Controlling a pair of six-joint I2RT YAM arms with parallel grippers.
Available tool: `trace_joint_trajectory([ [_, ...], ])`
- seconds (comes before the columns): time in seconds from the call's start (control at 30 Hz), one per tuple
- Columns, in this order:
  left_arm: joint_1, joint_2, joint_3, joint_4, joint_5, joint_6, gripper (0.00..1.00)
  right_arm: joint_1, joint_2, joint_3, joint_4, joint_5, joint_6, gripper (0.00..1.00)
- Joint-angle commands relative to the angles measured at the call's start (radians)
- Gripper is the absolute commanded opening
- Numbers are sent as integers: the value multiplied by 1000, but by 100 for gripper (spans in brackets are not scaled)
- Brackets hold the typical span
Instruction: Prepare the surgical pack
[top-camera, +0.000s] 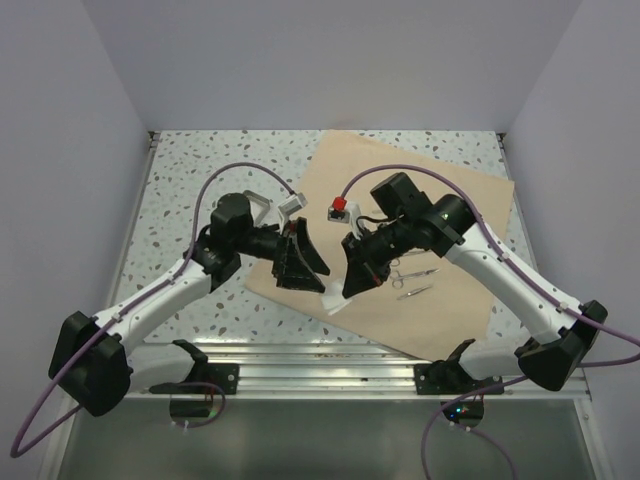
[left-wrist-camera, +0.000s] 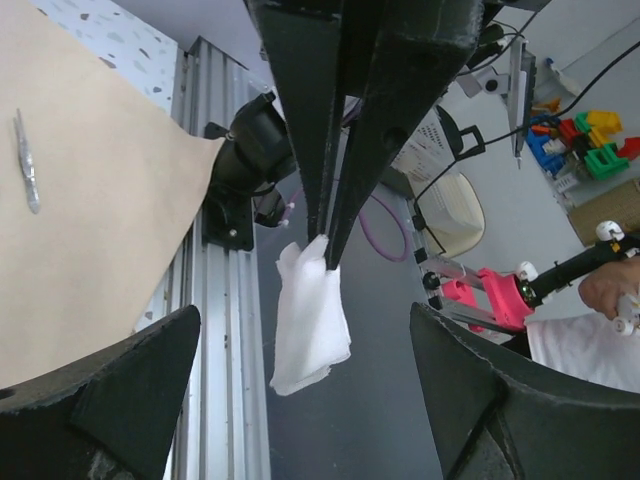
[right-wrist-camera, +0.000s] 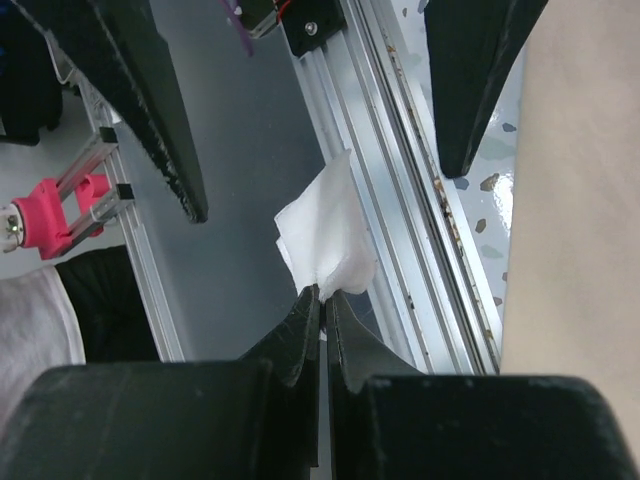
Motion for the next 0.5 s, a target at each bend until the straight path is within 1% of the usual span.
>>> trace_joint_trajectory([
  [0.0,-43,-3,-7,87,-13,-42,90,9,-19,11,-11,-41,10,0],
  [0.13,-83,17,-4,86,-10,-47,89,13,-23,14,-13,-32,9,0],
  [0.33,-94,37,11,72,-8,-42,86,14,-33,16,-14,-29,9,0],
  [0.43,-105,63,19,61,-5,-42,81,16,-31,21,-14,-26,9,0],
  [0.47,-111,64,22,61,-4,-44,77,16,-31,21,-16,-24,9,0],
])
